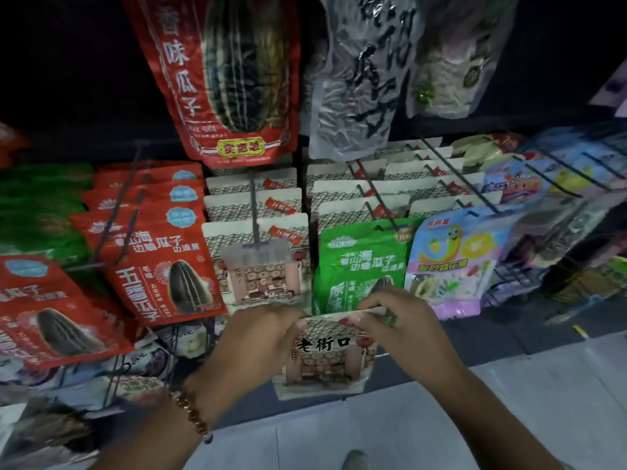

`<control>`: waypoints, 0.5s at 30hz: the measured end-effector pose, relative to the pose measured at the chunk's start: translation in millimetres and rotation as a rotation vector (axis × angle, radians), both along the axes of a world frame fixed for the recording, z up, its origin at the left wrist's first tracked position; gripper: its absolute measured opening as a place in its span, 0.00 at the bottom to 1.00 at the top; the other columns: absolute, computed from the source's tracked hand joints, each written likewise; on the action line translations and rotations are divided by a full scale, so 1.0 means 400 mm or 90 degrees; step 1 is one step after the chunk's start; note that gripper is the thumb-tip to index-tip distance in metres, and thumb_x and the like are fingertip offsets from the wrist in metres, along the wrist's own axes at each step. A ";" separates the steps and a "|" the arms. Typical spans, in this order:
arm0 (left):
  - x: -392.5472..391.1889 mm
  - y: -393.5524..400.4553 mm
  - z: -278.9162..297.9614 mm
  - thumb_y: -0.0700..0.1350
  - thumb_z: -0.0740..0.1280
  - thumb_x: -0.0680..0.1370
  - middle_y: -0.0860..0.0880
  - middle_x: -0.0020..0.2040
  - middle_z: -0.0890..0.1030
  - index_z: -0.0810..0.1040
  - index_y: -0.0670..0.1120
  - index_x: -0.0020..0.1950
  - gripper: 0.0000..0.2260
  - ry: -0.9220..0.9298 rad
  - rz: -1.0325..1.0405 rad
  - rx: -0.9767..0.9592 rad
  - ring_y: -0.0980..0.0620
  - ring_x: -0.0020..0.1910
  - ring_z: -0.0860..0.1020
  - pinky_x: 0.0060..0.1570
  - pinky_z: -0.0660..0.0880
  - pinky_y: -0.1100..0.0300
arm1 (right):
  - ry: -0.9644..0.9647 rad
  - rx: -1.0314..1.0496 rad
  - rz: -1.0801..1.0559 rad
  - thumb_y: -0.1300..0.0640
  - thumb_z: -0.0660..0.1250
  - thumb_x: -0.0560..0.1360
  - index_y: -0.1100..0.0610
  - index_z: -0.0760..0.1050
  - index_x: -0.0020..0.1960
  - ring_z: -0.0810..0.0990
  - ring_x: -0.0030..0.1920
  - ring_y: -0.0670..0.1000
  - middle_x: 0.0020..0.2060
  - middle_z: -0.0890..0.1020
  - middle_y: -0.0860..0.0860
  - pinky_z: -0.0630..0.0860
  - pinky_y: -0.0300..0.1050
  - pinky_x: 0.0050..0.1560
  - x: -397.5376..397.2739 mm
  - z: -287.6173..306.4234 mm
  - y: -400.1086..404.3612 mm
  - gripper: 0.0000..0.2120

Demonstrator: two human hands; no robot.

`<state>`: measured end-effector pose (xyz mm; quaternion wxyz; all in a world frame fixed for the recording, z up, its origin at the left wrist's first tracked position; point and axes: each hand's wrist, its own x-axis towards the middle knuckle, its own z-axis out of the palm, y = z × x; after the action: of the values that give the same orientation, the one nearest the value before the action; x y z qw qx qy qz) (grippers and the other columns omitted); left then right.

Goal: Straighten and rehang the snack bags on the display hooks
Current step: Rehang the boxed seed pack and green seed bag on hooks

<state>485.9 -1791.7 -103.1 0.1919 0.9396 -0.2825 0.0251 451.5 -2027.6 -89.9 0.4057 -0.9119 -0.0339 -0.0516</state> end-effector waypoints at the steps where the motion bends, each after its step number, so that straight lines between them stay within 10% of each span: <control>1: 0.004 -0.023 0.001 0.57 0.52 0.79 0.55 0.36 0.80 0.77 0.52 0.44 0.17 -0.008 0.018 -0.006 0.54 0.33 0.76 0.32 0.72 0.56 | -0.019 0.003 0.008 0.48 0.68 0.76 0.50 0.76 0.38 0.77 0.39 0.45 0.36 0.77 0.46 0.69 0.34 0.36 0.016 0.000 -0.033 0.10; 6: 0.019 -0.101 0.002 0.52 0.59 0.78 0.56 0.38 0.82 0.80 0.53 0.48 0.11 -0.017 0.084 -0.002 0.54 0.35 0.79 0.33 0.75 0.57 | -0.108 0.061 -0.061 0.52 0.66 0.79 0.49 0.78 0.52 0.76 0.52 0.40 0.50 0.78 0.39 0.72 0.38 0.52 0.116 0.004 -0.149 0.03; 12: 0.000 -0.143 0.010 0.48 0.63 0.80 0.56 0.41 0.81 0.79 0.53 0.50 0.06 0.008 0.152 0.005 0.53 0.38 0.79 0.35 0.76 0.56 | -0.100 0.002 -0.016 0.57 0.68 0.77 0.50 0.69 0.70 0.61 0.61 0.31 0.72 0.62 0.43 0.58 0.20 0.56 0.192 0.027 -0.173 0.22; 15: -0.009 -0.155 0.018 0.48 0.63 0.81 0.56 0.41 0.82 0.79 0.54 0.50 0.05 0.021 0.177 -0.002 0.54 0.35 0.78 0.33 0.72 0.59 | -0.140 -0.048 -0.054 0.57 0.68 0.76 0.52 0.67 0.72 0.61 0.71 0.45 0.75 0.59 0.48 0.63 0.38 0.67 0.227 0.014 -0.175 0.26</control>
<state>482.1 -1853.8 -96.0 0.1926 0.9696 -0.1463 0.0361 542.2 -2097.4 -84.2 0.3621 -0.9161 -0.0413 -0.1670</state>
